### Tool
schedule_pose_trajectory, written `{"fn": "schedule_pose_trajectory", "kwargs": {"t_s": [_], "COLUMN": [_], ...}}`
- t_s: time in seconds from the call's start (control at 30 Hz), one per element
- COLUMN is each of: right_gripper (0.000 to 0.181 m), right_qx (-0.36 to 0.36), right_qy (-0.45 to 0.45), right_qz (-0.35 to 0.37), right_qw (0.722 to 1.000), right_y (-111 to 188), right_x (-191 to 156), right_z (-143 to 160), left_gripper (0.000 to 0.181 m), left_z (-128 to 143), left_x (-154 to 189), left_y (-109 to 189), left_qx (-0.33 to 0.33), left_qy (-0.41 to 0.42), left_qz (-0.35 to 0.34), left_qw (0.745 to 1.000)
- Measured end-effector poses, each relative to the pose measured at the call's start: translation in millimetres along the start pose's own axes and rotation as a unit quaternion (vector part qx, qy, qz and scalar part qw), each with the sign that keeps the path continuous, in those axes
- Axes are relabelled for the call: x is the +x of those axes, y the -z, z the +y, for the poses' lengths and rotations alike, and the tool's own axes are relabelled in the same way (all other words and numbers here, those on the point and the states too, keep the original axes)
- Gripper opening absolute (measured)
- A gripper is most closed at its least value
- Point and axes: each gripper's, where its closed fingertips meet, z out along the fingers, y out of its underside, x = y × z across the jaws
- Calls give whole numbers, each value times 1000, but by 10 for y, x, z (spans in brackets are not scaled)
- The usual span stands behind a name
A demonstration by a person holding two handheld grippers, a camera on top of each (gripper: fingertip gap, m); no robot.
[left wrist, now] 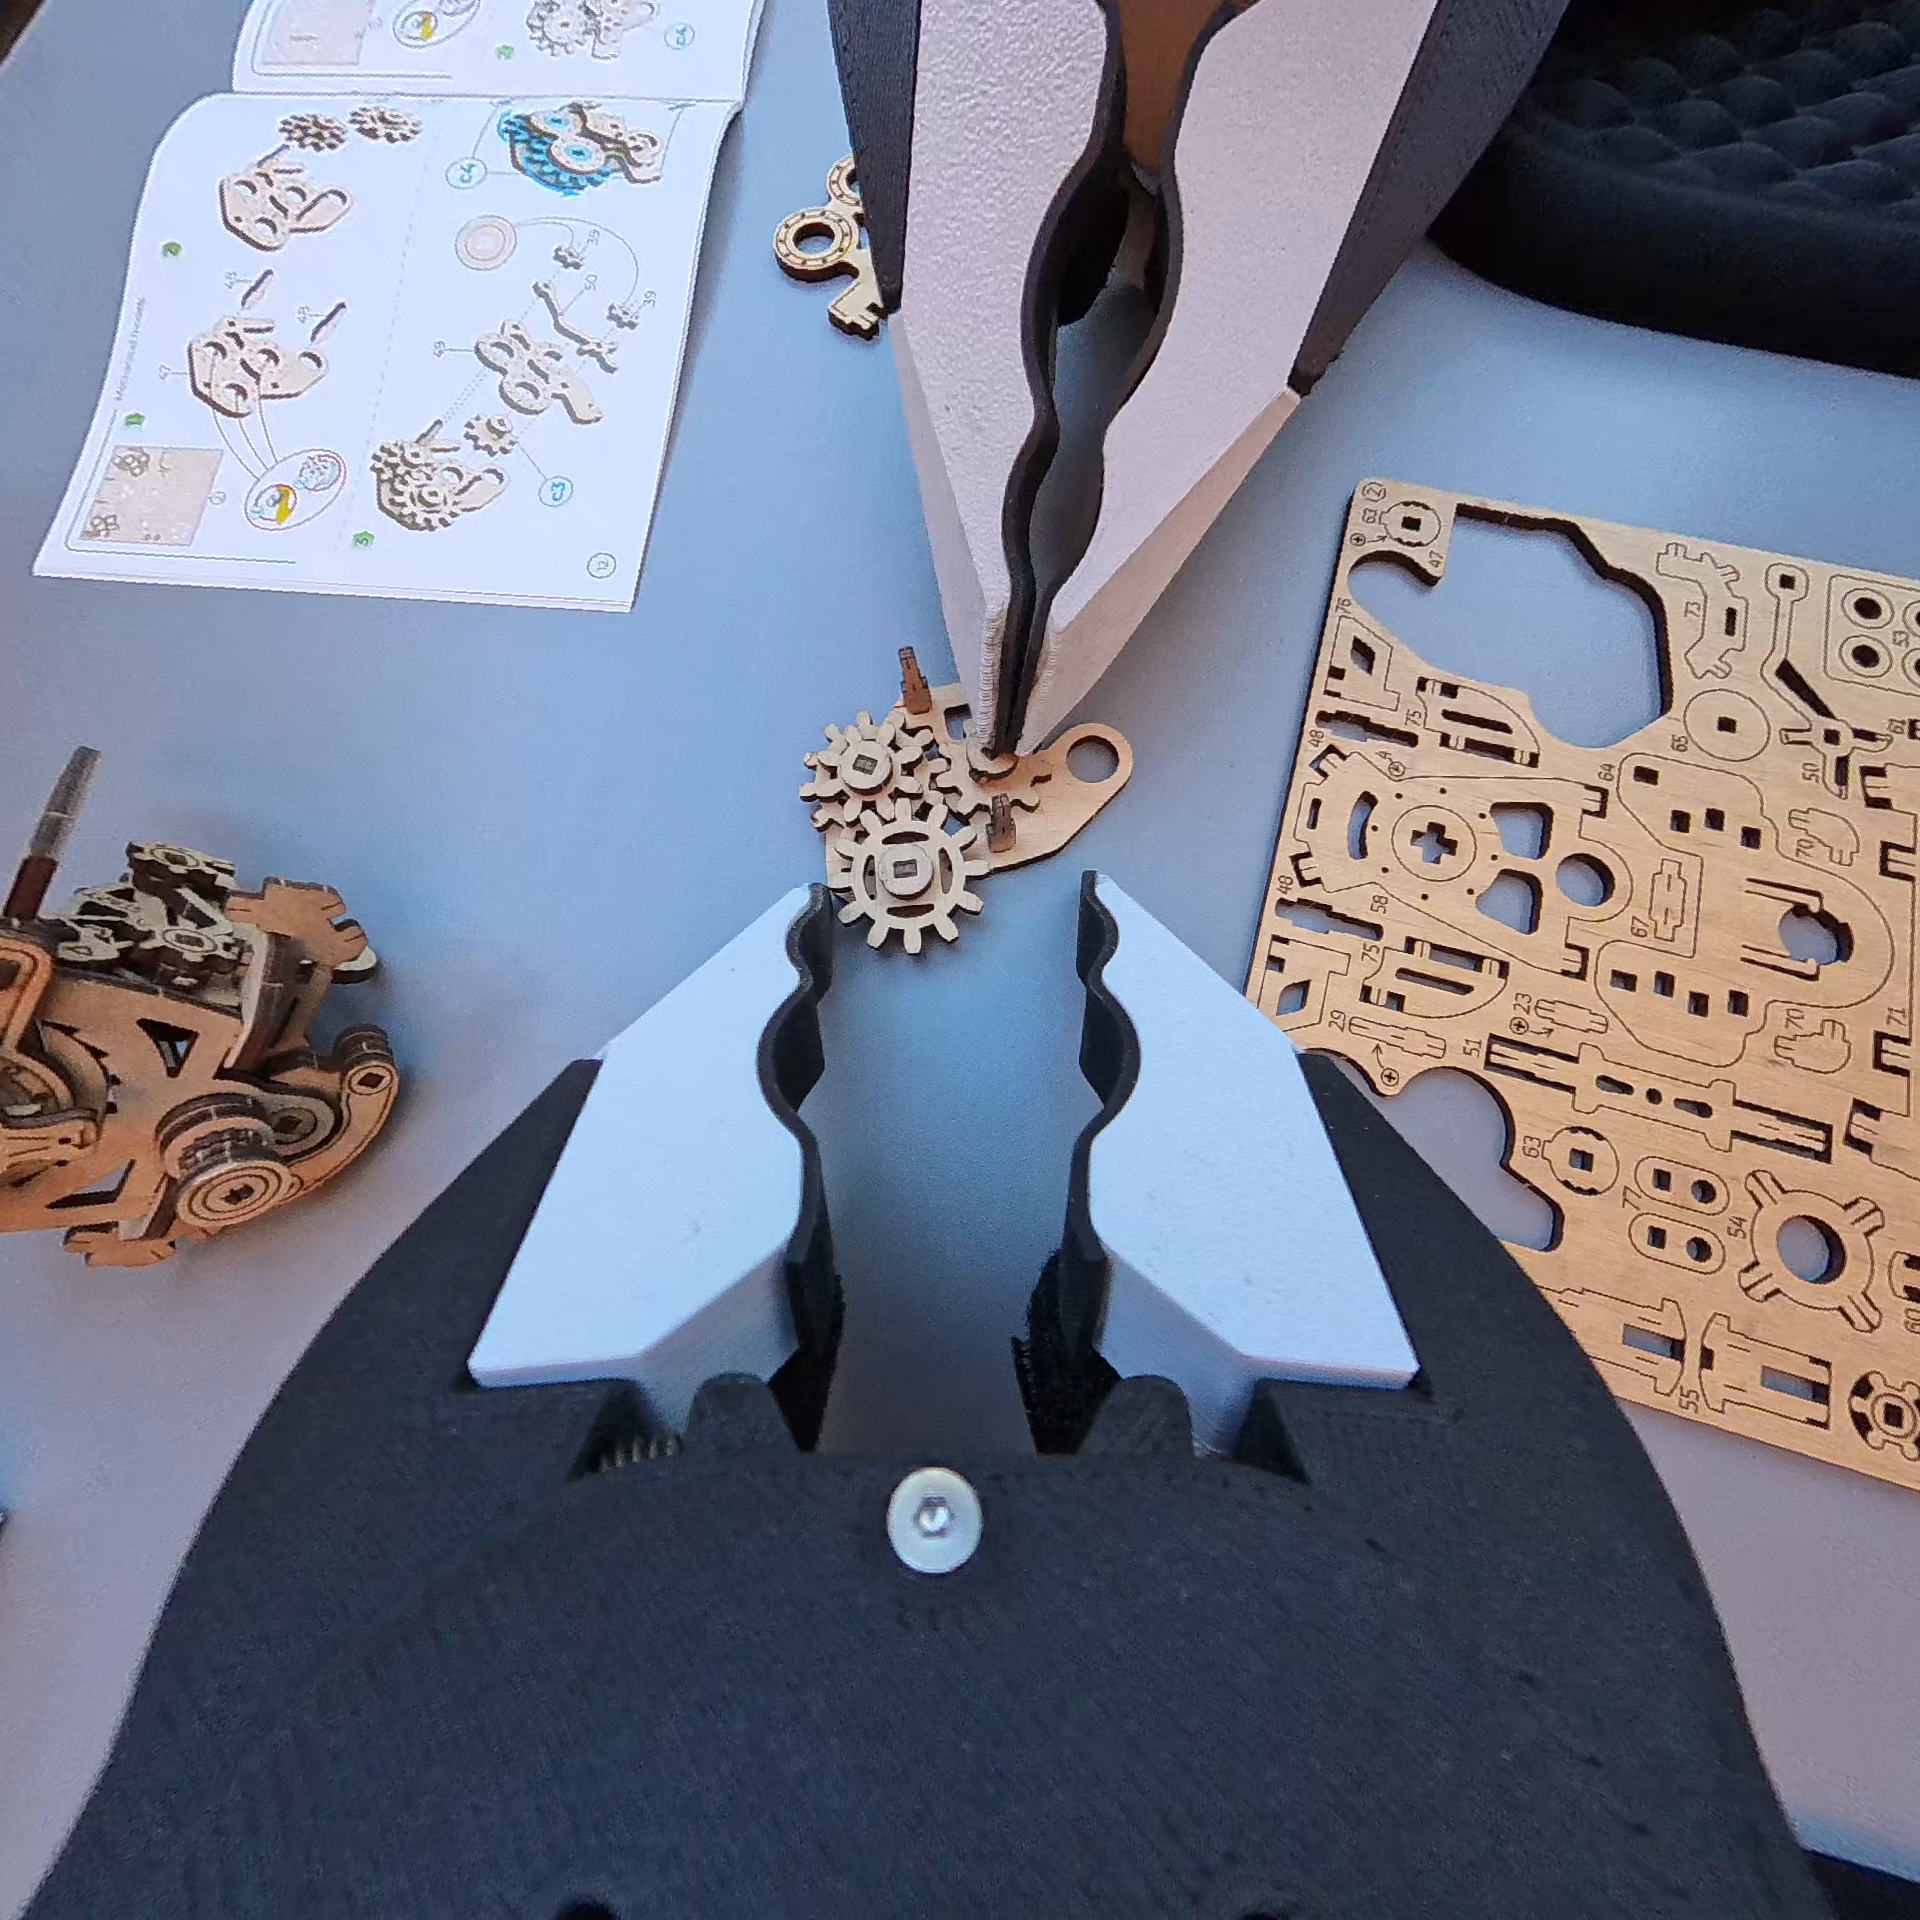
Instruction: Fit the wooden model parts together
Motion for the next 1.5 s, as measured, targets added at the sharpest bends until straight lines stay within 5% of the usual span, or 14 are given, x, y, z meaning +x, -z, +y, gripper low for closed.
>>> {"fn": "schedule_pose_trajectory", "kwargs": {"t_s": [0.7,0.9,1.23,1.5], "right_gripper": [0,3,3,0], "right_qx": [-30,-6,-56,23], "right_qy": [25,18,2,-9], "right_qz": [6,66,28,11], "right_qw": [999,998,998,1000], "right_y": [51,200,57,145], "right_x": [-31,234,112,73], "right_z": [93,12,190,-227], "left_gripper": [46,45,42,41], "left_z": [35,65,109,111], "left_x": [-80,-189,-364,-373], "left_y": [32,58,94,99], "left_qx": [-8,-10,-11,-13], "left_qy": [14,32,70,73], "left_qz": [-17,-38,-71,-72], "left_qw": [1000,999,995,995]}}
